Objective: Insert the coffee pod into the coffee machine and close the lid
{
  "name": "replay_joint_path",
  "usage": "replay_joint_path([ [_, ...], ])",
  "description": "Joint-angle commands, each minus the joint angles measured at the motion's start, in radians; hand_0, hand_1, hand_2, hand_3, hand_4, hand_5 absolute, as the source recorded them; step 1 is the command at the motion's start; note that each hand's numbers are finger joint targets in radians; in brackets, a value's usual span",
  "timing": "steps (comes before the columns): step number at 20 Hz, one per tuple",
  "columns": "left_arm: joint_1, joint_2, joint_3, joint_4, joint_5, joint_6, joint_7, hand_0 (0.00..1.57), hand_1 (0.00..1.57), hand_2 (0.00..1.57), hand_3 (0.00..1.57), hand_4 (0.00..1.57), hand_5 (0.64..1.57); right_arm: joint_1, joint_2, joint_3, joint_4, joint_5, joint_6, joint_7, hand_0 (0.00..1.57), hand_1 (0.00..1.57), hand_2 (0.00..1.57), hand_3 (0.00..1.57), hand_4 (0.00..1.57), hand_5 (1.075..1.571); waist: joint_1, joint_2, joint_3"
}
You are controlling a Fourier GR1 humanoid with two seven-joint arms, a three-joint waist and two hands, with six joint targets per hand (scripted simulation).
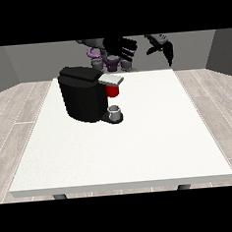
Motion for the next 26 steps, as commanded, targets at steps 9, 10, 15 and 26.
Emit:
replay_joint_path([
  [9, -0.053, 0.007, -0.011, -0.062, 0.022, -0.007, 0.013, 0.0, 0.0, 0.0, 0.0, 0.4, 1.571, -0.19, -0.041, -0.027, 0.107, 0.057, -0.01, 0.009, 0.0, 0.0, 0.0, 0.0, 0.0, 1.571, 0.089, 0.076, 0.0],
  [10, -0.05, 0.013, -0.003, -0.038, 0.025, -0.011, 0.01, 0.0, 0.0, 0.0, 0.0, 0.43, 1.571, -0.21, -0.04, -0.023, 0.099, 0.057, 0.003, 0.015, 0.0, 0.0, 0.0, 0.0, 0.05, 1.571, 0.076, 0.076, -0.0001],
  [15, -0.054, 0.052, 0.026, -0.046, 0.084, -0.078, -0.028, 0.0, 0.0, 0.0, 0.0, 0.4, 1.571, -0.27, -0.079, -0.051, 0.131, 0.06, 0.009, 0.002, 0.0, 0.0, 0.0, 0.0, 0.0, 1.571, 0.134, 0.127, -0.0003],
  [26, -0.123, 0.05, -0.002, -0.083, 0.089, -0.093, -0.038, 0.0, 0.0, 0.0, 0.0, 0.22, 1.571, -0.382, -0.086, -0.116, 0.211, 0.046, -0.031, -0.024, 0.0, 0.0, 0.0, 0.0, 0.0, 1.571, 0.209, 0.243, -0.0002],
])
